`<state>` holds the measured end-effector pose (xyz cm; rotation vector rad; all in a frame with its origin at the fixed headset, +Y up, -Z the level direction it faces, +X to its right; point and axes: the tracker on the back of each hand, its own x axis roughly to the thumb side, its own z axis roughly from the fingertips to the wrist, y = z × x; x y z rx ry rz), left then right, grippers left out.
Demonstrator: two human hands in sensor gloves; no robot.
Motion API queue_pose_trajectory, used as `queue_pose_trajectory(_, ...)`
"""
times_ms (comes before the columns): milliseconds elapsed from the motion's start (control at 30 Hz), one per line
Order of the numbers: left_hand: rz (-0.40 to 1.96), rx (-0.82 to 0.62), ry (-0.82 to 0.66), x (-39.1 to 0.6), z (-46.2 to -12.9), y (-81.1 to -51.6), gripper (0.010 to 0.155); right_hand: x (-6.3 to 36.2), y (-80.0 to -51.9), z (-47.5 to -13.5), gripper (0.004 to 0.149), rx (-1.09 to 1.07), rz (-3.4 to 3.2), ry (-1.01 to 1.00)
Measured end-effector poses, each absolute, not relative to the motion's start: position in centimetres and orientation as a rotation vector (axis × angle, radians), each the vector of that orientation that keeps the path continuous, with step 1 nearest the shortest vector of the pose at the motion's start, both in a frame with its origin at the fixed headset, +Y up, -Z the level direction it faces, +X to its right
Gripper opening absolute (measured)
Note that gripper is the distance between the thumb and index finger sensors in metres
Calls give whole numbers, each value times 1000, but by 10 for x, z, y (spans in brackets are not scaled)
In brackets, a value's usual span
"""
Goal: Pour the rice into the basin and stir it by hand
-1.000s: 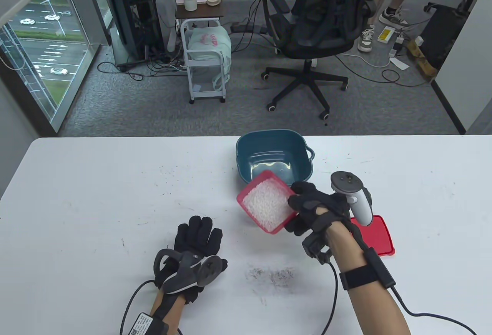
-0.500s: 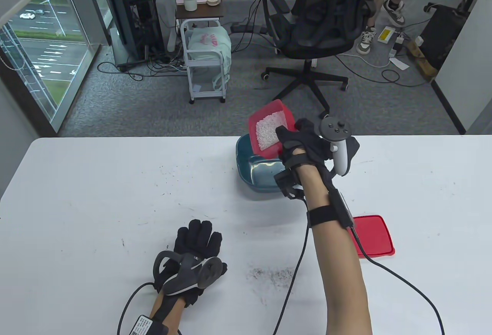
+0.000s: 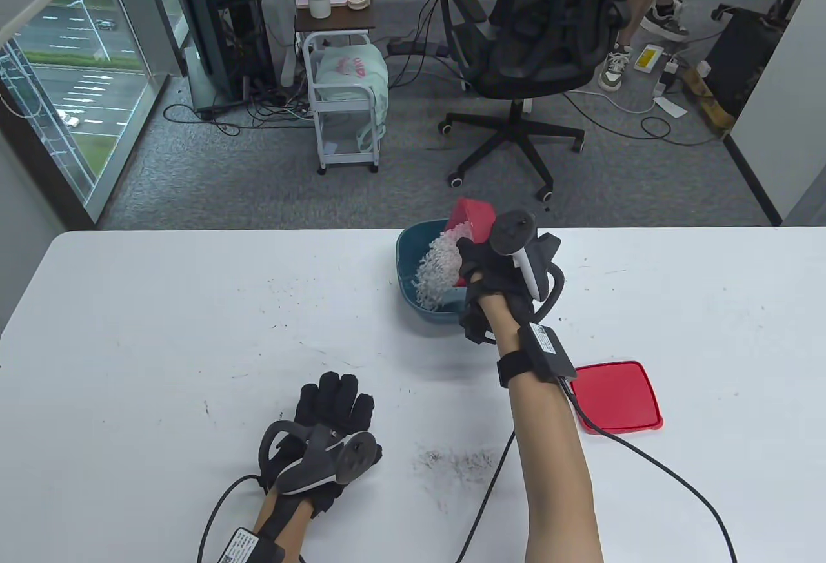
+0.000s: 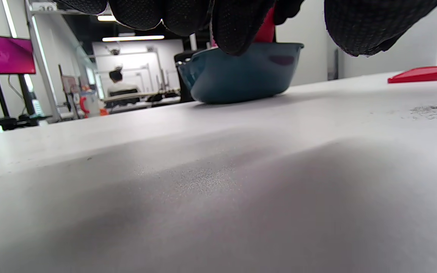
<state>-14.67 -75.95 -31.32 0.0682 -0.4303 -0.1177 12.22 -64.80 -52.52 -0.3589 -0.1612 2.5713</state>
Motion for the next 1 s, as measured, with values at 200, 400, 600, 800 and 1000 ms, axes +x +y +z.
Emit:
queue_pose_trajectory(200, -122, 58, -437, -145, -313, -759, 84, 116, -629, -518, 83, -329, 2747, -332)
queue_pose_trajectory(400, -121, 61, -434, -145, -313, -759, 84, 116, -612, -511, 83, -296, 2918, -499)
queue_pose_trajectory(600, -129, 57, -436, -144, -313, -759, 83, 114, -604, -501, 84, -213, 3044, -674)
queue_pose_trajectory(800, -130, 47, -435, -143, -313, -759, 83, 113, -603, -496, 82, 72, 3112, -630)
queue_pose_trajectory(1000, -137, 43, -439, -141, -313, -759, 84, 111, -610, -493, 82, 257, 3174, -717)
